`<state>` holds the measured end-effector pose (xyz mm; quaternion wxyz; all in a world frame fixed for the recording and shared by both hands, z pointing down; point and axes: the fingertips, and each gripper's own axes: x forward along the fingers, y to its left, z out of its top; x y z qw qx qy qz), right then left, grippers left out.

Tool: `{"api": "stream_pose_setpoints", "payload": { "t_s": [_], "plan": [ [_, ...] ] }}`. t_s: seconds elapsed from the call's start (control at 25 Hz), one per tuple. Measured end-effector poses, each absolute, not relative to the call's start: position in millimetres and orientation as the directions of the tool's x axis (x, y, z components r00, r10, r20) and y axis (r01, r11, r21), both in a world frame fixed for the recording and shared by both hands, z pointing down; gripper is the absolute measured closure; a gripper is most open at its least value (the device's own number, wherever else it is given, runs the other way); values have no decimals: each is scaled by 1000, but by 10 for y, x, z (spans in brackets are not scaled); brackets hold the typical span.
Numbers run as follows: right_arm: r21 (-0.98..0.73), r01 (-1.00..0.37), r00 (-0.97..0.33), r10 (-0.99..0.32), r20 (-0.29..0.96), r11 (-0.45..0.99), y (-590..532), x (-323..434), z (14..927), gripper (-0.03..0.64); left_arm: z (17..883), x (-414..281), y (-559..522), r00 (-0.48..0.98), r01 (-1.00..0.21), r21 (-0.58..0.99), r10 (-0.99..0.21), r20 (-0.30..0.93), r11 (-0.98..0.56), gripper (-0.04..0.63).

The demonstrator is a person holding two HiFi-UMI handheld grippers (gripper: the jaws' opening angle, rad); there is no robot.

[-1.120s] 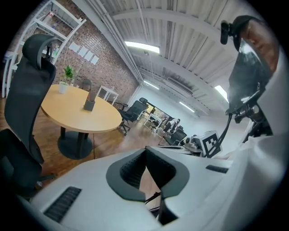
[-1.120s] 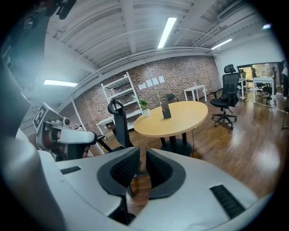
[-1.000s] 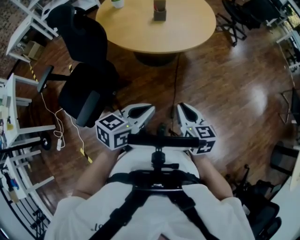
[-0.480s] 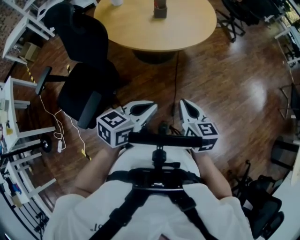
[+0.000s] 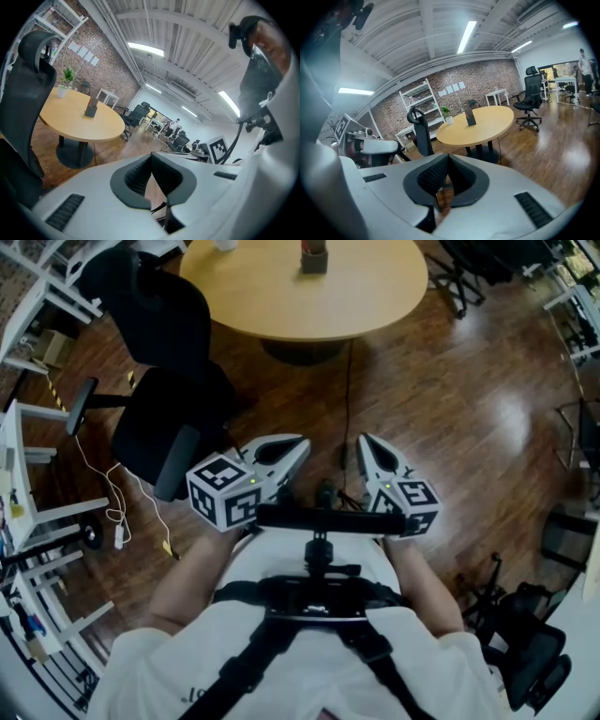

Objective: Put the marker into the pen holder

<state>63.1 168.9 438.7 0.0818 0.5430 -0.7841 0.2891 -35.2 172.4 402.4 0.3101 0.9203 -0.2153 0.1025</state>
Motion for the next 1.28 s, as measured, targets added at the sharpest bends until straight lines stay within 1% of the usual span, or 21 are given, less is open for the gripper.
{"api": "stream_pose_setpoints", "payload": {
  "t_s": [0.16, 1.28],
  "plan": [
    [-363, -896, -405, -802, 440, 254, 1695, 615, 4376, 627, 4041, -278, 1783, 892, -445, 523, -311, 327, -727, 601],
    [-344, -884, -452, -768, 453, 317, 1735, 546, 4406, 629, 4092, -190, 1872, 892, -436, 514, -280, 355, -739, 601]
  ]
}}
